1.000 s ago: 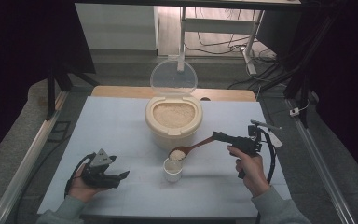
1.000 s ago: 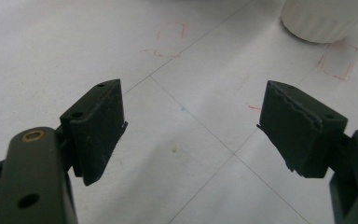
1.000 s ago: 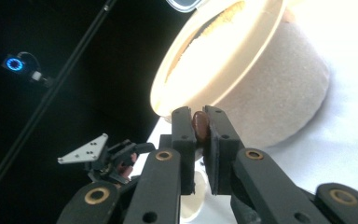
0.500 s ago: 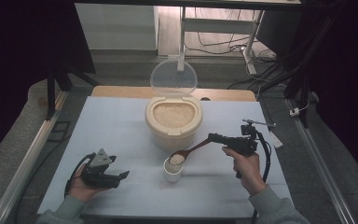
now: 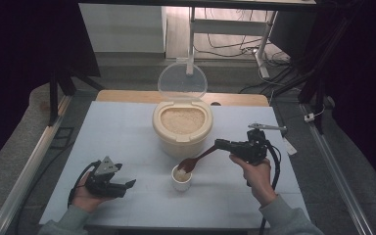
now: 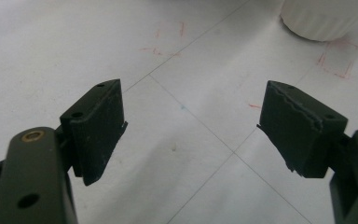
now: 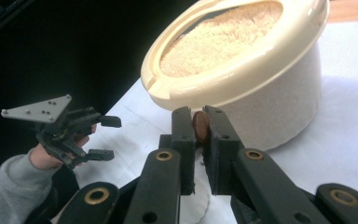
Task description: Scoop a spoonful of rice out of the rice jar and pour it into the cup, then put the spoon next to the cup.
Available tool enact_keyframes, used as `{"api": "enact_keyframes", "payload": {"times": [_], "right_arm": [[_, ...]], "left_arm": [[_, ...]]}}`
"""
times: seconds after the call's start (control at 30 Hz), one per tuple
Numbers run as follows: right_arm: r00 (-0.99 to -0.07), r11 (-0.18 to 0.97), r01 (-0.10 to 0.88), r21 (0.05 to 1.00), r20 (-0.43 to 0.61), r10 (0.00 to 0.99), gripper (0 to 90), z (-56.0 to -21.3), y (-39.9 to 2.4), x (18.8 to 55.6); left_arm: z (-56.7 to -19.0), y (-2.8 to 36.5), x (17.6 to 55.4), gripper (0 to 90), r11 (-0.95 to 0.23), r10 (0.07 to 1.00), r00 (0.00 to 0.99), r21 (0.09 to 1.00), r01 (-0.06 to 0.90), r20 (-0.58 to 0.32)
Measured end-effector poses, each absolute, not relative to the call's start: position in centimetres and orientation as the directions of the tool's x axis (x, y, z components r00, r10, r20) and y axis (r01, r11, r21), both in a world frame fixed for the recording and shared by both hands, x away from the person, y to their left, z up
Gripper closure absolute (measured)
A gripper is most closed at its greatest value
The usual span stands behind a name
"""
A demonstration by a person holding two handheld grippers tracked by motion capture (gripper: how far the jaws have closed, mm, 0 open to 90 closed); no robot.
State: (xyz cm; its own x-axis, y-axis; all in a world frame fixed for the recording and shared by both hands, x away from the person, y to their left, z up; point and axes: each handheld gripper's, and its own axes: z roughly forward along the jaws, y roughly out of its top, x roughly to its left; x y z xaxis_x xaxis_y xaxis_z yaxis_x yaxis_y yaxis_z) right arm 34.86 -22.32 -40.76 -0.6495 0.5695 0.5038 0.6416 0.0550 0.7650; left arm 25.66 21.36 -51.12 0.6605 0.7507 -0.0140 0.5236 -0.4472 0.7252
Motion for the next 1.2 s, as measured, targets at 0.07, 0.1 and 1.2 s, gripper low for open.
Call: {"api": "enact_keyframes", "payload": {"times": [0.07,0.1,1.2], "right_arm": [[-0.669,0.071,0.620,0.781,0.479,0.568,83.1,-40.6,-22.2,34.7],[-0.678,0.079,0.609,0.789,0.467,0.568,83.1,-40.5,-22.1,34.6],[-0.724,0.005,0.547,0.837,0.471,0.504,83.1,-38.4,-26.5,33.8]], "left_arm": [[-51.1,21.4,25.6,21.9,-0.447,0.751,0.661,0.726,0.523,-0.014],[-51.1,21.4,25.6,21.9,-0.447,0.751,0.661,0.726,0.523,-0.014],[-51.1,21.3,25.8,21.6,-0.444,0.749,0.662,0.727,0.525,-0.020]]}}
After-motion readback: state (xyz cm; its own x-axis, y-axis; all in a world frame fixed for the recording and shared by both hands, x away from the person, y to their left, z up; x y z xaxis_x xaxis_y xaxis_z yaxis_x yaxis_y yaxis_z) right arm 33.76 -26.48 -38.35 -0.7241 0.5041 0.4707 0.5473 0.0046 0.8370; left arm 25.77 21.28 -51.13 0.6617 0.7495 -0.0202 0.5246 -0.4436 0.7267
